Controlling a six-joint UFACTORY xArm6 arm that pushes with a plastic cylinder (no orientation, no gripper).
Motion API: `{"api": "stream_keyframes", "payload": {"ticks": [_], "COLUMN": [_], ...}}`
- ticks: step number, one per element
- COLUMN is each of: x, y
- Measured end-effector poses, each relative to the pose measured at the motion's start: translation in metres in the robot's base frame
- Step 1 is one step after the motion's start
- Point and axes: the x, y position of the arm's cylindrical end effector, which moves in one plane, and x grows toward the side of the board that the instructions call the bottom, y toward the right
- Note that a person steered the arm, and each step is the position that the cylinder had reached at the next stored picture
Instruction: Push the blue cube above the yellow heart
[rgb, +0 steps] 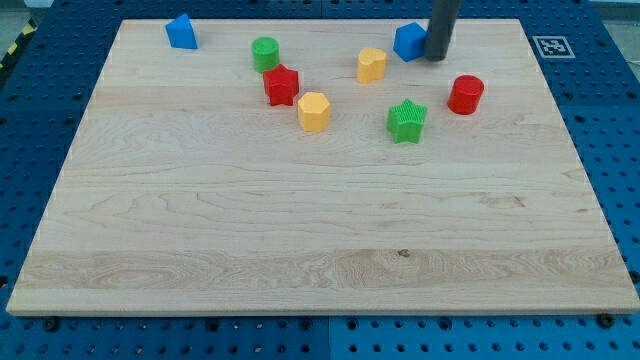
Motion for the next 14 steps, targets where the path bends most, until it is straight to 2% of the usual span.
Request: {"api": "stream_keyframes", "payload": {"ticks": [1,4,6,9,10,12,14], "x": [-0.01,-0.018,-0.002,-0.005,-0.009,-0.044,-0.044], "y": [0.018,0.022,0.001,-0.033,-0.034,-0.034,-0.034]}}
